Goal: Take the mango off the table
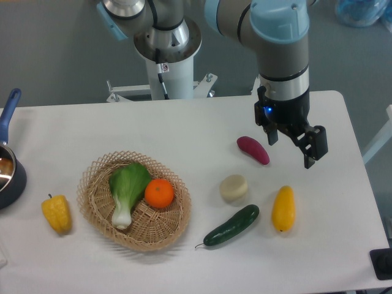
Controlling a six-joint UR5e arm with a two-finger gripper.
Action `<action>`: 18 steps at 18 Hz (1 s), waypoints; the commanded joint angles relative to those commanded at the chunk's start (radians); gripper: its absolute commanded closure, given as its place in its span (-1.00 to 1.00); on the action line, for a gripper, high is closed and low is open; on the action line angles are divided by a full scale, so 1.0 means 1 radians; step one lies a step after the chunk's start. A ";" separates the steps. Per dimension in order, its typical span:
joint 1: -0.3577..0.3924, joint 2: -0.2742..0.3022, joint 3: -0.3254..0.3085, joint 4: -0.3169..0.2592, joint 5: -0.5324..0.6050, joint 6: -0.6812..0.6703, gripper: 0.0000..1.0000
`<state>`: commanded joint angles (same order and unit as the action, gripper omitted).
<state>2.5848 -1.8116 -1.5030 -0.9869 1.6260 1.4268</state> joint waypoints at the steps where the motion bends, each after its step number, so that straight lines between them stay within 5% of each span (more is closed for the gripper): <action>1: -0.002 0.000 -0.017 0.052 -0.002 -0.037 -1.00; 18: -0.097 -0.106 -0.011 0.093 -0.021 -0.486 -1.00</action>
<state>2.4882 -1.9174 -1.5141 -0.8943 1.6046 0.9408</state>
